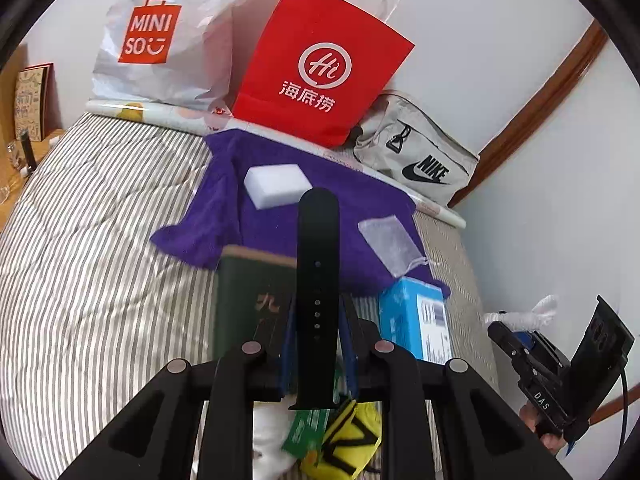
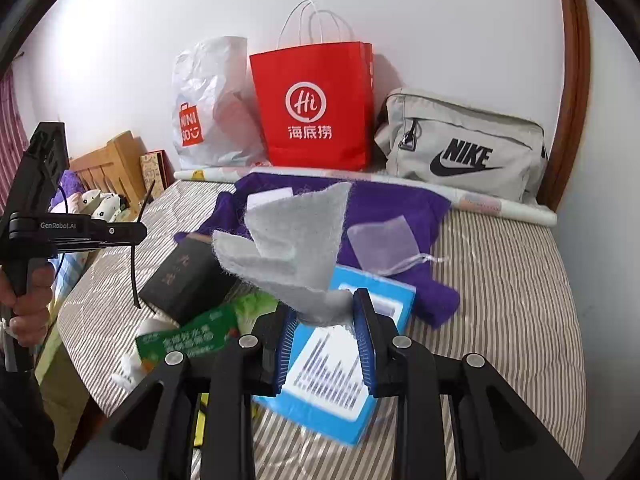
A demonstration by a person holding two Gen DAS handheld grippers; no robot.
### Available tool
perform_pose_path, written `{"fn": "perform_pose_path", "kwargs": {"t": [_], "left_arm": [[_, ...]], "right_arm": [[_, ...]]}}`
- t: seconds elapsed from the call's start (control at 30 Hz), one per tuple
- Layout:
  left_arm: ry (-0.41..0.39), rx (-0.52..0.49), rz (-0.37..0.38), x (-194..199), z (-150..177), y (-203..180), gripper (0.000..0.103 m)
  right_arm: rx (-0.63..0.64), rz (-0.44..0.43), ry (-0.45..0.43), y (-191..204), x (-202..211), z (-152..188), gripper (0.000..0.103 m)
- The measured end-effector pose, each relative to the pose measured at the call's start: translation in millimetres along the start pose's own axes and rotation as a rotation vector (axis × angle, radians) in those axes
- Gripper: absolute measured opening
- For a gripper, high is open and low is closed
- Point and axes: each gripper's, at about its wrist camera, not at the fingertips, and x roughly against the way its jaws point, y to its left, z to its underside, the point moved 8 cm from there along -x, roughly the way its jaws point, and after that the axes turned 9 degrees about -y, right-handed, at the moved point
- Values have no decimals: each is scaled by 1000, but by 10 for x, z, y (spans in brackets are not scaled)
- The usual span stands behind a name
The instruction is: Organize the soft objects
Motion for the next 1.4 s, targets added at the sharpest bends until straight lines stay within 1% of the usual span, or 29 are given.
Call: {"fn": "perform_pose_path", "kwargs": {"t": [0.13,0.33,0.63,0.73,0.9,1.1,1.23,1.27,1.4], "left_arm": [[-8,17,2,-147,-174,21,20],[-19,31,-16,-366,-422,92,20],[-31,81,-39,-658,-735,267,20],[-22,90,-46,-797,-812,304,20],[-3,108,-54,-1063,-858,366,20],[50,135,-88,-1382,-752,538,20],[90,144,-135,-1521,-673,661,20],[96,143,-140,-1540,-662,680,20],[109,139,-147,-1604,-622,711,20]], "right_arm": [[5,4,1,-49,-130,-102,29],[4,9,12,-146,-364,-198,29],[-7,11,40,-320,-845,-268,29],[-7,16,50,-385,-1002,-286,29],[0,28,75,-487,-1260,-287,29],[7,16,115,-565,-1514,-218,29],[0,-2,139,-579,-1620,-166,29],[-2,-18,146,-575,-1639,-157,29],[-14,-8,176,-622,-1728,-120,29]]}}
